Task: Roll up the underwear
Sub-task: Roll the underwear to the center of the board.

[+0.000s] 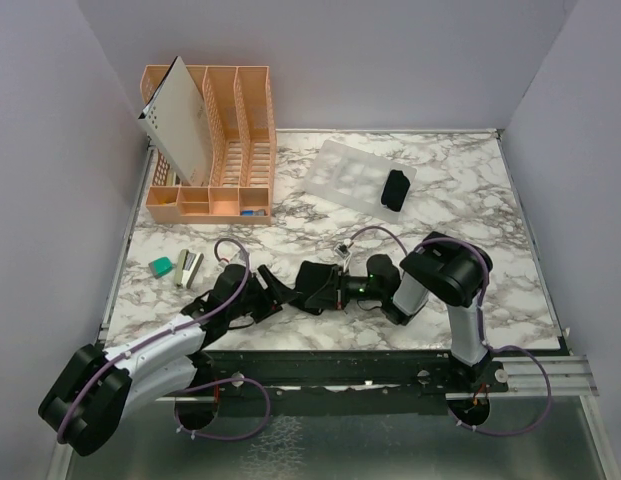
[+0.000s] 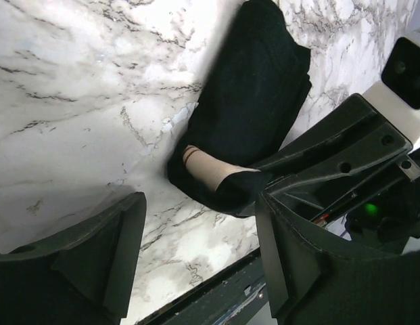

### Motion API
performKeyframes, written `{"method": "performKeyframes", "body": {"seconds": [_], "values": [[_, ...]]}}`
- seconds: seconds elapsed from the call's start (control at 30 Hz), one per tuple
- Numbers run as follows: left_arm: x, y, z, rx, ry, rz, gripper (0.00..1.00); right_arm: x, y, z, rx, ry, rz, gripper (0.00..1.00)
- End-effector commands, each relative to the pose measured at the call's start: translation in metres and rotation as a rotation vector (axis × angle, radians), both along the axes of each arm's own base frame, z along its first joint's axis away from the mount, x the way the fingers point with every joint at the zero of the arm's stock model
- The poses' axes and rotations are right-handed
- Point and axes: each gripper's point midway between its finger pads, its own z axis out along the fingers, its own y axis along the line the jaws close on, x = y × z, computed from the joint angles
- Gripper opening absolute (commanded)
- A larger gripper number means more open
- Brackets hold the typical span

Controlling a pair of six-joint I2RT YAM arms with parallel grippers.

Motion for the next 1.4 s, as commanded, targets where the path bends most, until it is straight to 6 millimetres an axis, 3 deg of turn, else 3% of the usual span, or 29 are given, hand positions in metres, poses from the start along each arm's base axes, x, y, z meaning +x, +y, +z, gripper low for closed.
{"method": "performKeyframes", "body": {"seconds": [0.0, 0.33, 0.5, 0.67, 0.77, 0.93, 1.17, 1.37], "values": [[-0.001, -0.004, 0.000, -0.021, -0.018, -0.025, 0.71, -0.019, -0.036, -0.073, -0.265, 0.251, -0.070, 0.04], [-0.001, -0.001, -0.022, 0.045, 0.036, -0.018, 0.66, -0.018, -0.039, -0.065, -0.187, 0.307, -0.114, 0.11], [0.003, 0.005, -0.037, 0.118, 0.078, 0.023, 0.55, -0.016, -0.038, -0.062, -0.178, 0.290, -0.109, 0.17], [0.008, 0.006, -0.051, 0.222, 0.084, 0.005, 0.52, -0.015, -0.036, -0.061, -0.173, 0.282, -0.104, 0.23], [0.004, 0.002, -0.061, 0.259, 0.113, -0.026, 0.48, -0.014, -0.035, -0.057, -0.164, 0.267, -0.098, 0.31], [-0.010, 0.012, -0.081, 0.316, 0.195, -0.017, 0.41, -0.011, -0.035, -0.045, -0.177, 0.170, -0.066, 0.41], [-0.008, 0.006, -0.084, 0.345, 0.204, -0.062, 0.41, 0.006, -0.042, -0.037, -0.302, 0.027, -0.071, 0.50], [-0.001, -0.003, -0.080, 0.352, 0.192, -0.100, 0.41, 0.019, -0.062, -0.031, -0.442, -0.096, -0.109, 0.51]]}}
